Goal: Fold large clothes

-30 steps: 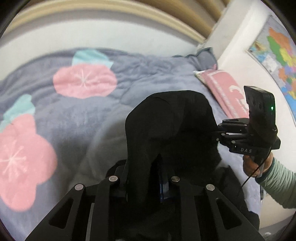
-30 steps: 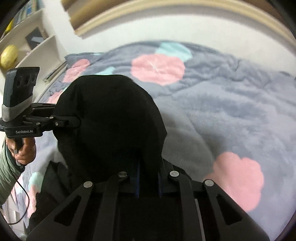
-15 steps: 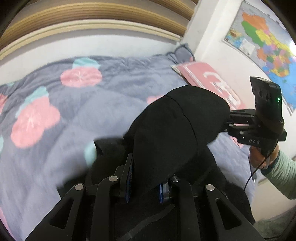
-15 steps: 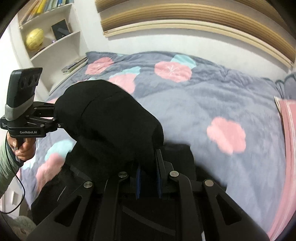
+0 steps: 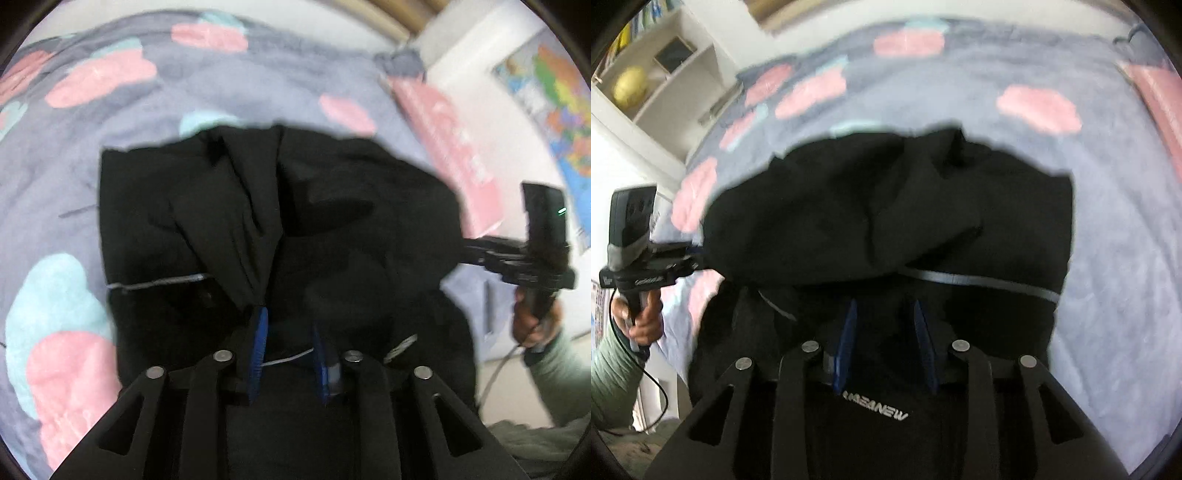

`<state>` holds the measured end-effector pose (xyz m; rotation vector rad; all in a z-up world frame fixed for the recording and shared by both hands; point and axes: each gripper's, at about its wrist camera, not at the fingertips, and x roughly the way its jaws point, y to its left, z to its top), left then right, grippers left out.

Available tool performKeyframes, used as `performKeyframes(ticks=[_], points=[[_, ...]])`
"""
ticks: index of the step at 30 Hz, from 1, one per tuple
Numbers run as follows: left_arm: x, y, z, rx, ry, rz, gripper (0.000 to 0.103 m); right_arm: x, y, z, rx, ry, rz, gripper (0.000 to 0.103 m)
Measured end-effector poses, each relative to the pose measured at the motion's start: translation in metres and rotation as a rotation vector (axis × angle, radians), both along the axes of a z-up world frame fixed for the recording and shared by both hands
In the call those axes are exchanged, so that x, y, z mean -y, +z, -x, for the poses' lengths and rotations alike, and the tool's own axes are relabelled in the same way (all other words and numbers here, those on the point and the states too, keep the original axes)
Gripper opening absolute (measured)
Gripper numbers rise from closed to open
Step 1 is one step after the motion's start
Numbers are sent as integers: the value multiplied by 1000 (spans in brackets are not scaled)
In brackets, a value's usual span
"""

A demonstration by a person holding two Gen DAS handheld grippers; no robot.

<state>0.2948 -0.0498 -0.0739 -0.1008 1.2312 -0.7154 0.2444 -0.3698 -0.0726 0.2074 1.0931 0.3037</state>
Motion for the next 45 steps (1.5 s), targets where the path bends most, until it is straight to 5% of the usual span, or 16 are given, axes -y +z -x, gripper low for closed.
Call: performKeyframes(ticks=[3, 4, 9, 15, 18, 20, 25, 32, 36, 39, 42, 45], points=[[-12, 35, -4, 86, 54, 63, 51, -18, 34, -12, 75, 8, -10, 50], [-13, 47, -7, 117, 68, 101, 52, -26, 43, -17, 105, 11, -18, 59], [9, 54, -37, 128, 123, 123, 52, -64, 45, -56, 103, -20, 31, 60], [34, -17, -56, -37, 120, 89, 52, -72, -37, -67, -56, -34, 67, 60], [48, -61, -50, -143, 96, -31, 55, -71, -102, -51, -175, -25, 107, 60], [56, -95, -46, -214, 92, -99, 55, -70, -124, -40, -173, -57, 97, 59], [63, -94, -37, -145, 110, -115, 56, -68, -106, -35, -141, -63, 94, 60], [35, -17, -2, 5, 90, -38, 56, -63, -22, 6, 8, -20, 75, 63], [34, -5, 10, 26, 60, 36, 56, -70, -24, 6, 11, -39, 84, 63], [37, -39, 4, -32, 74, 31, 56, -86, -65, -1, -51, -40, 141, 62], [48, -103, -5, -165, 100, -52, 56, -82, -119, -7, -112, -46, 137, 57], [50, -116, -10, -175, 107, -35, 56, -84, -123, -3, -40, -57, 145, 59]])
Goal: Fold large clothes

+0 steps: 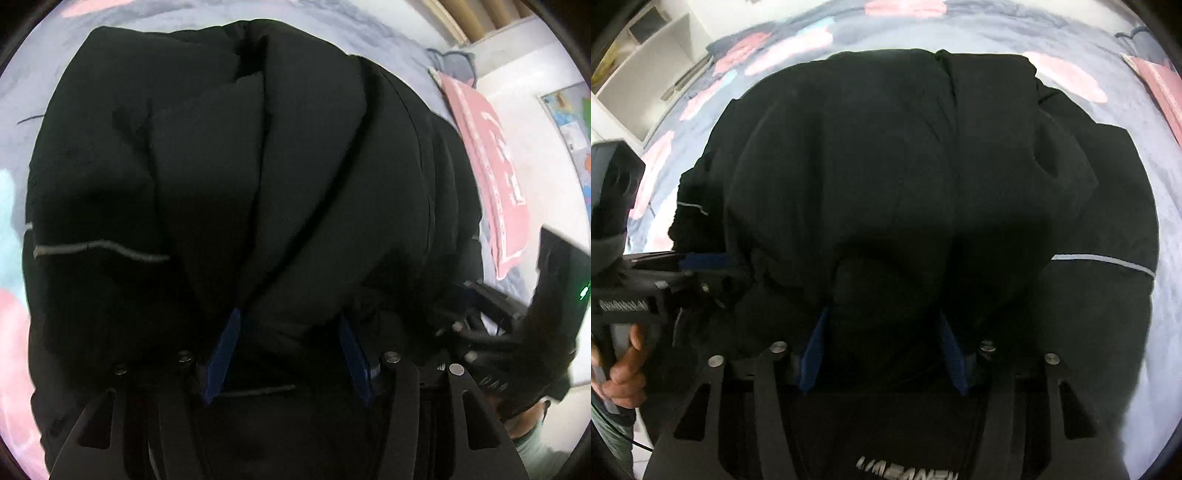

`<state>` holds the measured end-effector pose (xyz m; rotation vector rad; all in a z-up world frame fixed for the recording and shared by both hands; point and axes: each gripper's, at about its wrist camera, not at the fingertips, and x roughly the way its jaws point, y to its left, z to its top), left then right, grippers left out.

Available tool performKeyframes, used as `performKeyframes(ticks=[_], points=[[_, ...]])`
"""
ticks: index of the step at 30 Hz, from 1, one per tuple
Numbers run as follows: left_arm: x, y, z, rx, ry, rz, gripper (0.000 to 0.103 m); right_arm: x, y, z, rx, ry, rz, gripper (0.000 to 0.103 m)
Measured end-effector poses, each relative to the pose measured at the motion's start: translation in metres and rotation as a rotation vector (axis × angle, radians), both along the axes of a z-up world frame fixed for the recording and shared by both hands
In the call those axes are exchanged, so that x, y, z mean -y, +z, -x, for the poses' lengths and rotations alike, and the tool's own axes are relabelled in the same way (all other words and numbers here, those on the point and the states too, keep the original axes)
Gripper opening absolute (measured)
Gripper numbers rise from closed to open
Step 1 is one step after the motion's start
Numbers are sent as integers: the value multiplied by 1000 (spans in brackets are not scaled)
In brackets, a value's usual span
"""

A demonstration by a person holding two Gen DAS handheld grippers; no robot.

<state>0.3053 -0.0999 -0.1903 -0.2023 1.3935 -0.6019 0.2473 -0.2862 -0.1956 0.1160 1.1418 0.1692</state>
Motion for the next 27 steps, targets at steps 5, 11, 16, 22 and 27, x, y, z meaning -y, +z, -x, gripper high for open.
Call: performKeyframes(ticks=[5, 11, 16, 22, 27], points=[[7, 3, 12, 95, -9, -12, 56, -4, 2, 13, 68, -1, 10, 59], [11, 13, 21, 154, 12, -13, 56, -2, 5, 39, 136, 3, -4, 60], [-15, 45, 55, 261, 3, -17, 56, 13, 23, 77, 199, 20, -6, 60], [-54, 85, 118, 369, 79, -19, 56, 46, 66, 142, 292, -57, 30, 62], [-96, 108, 167, 407, 115, -5, 57, 79, 88, 204, 290, -143, -37, 68]])
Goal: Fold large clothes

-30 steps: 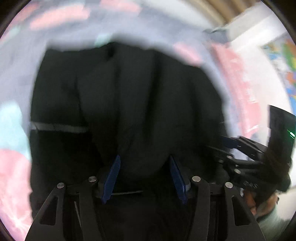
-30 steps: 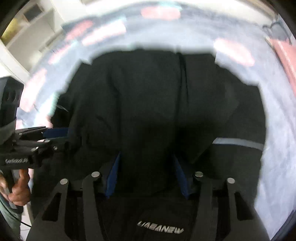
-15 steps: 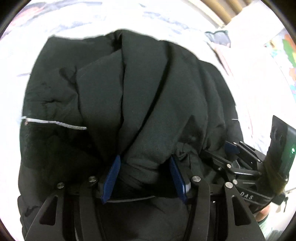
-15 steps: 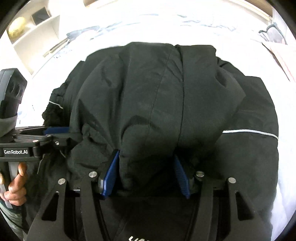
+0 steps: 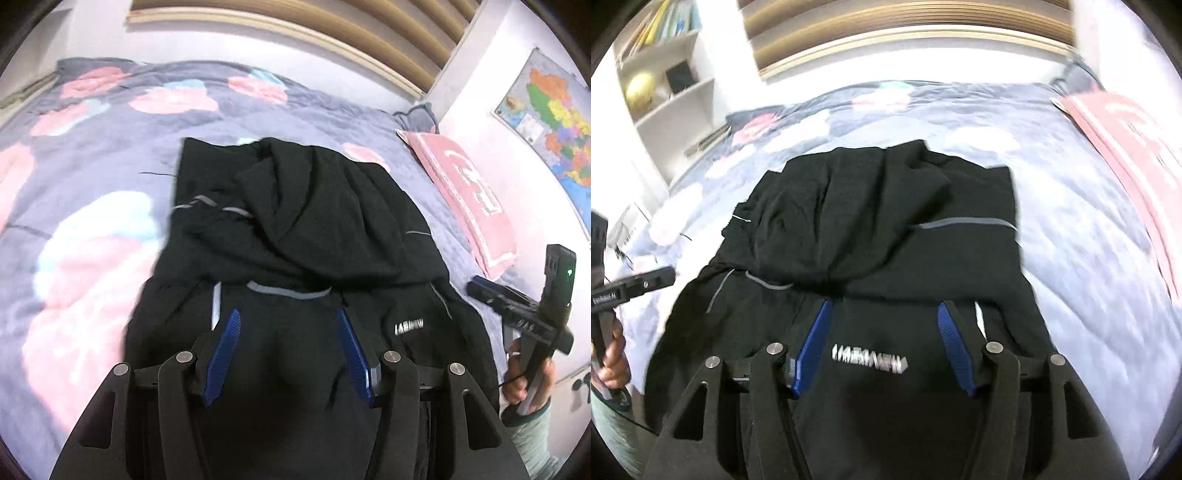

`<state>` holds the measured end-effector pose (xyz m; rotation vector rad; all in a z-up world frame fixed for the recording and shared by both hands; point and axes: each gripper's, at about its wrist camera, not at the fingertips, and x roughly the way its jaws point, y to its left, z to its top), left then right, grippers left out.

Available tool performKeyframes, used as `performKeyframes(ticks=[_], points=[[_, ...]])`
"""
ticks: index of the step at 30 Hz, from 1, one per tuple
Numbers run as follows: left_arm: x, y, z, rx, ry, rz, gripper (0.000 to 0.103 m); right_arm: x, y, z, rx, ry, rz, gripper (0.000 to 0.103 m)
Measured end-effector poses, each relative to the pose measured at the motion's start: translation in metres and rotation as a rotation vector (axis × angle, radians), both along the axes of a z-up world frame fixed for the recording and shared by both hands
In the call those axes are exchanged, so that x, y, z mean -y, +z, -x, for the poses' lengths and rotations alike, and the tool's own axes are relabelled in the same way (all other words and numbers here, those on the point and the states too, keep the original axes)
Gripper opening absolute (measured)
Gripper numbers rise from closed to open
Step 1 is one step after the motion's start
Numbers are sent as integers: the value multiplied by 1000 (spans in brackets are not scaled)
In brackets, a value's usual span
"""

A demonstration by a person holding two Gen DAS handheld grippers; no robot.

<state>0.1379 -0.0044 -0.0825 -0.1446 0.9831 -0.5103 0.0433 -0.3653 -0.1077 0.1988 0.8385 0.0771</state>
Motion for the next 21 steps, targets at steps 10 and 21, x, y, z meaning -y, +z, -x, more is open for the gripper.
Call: performKeyframes(ticks=[10, 21], points=[[-94, -57, 51, -152, 201, -58, 70, 61, -57, 71, -152, -155, -23, 70], [-113, -97, 67, -222, 247, -24, 70, 86, -85, 109, -207, -206, -58, 70]])
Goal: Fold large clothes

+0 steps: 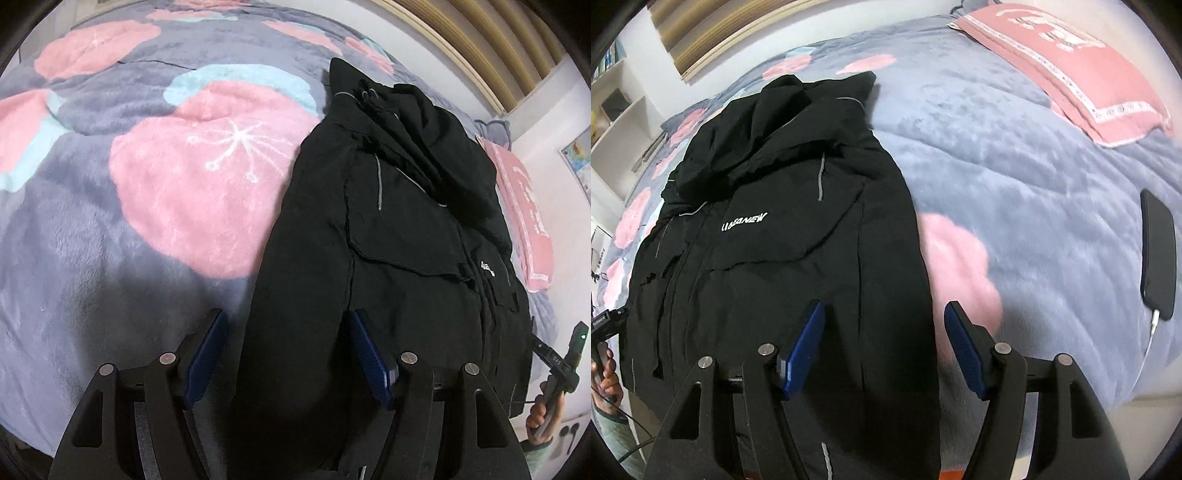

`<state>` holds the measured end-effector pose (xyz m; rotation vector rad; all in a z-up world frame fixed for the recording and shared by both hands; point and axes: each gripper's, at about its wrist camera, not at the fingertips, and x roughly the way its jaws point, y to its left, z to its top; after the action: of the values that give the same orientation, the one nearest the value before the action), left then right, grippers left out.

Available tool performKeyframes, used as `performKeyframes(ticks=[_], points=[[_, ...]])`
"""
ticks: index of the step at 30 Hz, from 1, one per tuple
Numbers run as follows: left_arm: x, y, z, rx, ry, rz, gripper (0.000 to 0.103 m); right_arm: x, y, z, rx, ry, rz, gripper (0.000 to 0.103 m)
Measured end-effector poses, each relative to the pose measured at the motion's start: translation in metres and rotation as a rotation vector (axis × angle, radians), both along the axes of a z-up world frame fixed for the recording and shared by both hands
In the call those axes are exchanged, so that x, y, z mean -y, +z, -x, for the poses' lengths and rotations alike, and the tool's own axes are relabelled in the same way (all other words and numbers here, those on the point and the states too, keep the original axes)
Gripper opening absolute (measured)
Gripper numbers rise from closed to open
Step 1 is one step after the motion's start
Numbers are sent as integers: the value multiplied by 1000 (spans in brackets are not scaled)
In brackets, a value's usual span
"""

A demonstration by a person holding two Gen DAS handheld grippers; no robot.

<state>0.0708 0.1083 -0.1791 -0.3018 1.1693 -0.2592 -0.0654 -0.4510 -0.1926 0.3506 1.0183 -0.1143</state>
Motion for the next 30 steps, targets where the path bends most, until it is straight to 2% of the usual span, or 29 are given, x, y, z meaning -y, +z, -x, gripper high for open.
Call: performKeyframes(ticks=[4, 6, 8, 9, 12, 15, 19, 23, 27, 30], points=[[6, -1, 1, 5, -22, 0, 70, -3, -13, 0, -20, 30, -73, 68], [11, 1, 3, 15, -53, 19, 70, -16, -12, -3, -23, 76, -64, 52], [17, 8, 7, 34, -92, 93, 66, -26, -2, -3, 0, 107, -50, 46], [22, 16, 9, 53, -127, 169, 65, -32, 10, -2, 42, 136, -70, 46], [29, 40, 14, 123, -178, 305, 65, -42, 32, -2, 112, 178, -103, 45], [29, 42, 11, 127, -188, 386, 65, -46, 25, -5, 99, 182, -136, 45], [24, 16, 21, 53, -157, 330, 65, -45, -4, 4, 22, 154, -126, 47], [10, 2, 47, 16, -153, 321, 65, -42, -24, 30, -27, 142, -128, 47], [5, 4, 78, 12, -176, 315, 65, -52, -18, 57, -37, 184, -113, 47], [10, 10, 93, 29, -212, 354, 65, -67, -8, 66, -2, 237, -156, 47]])
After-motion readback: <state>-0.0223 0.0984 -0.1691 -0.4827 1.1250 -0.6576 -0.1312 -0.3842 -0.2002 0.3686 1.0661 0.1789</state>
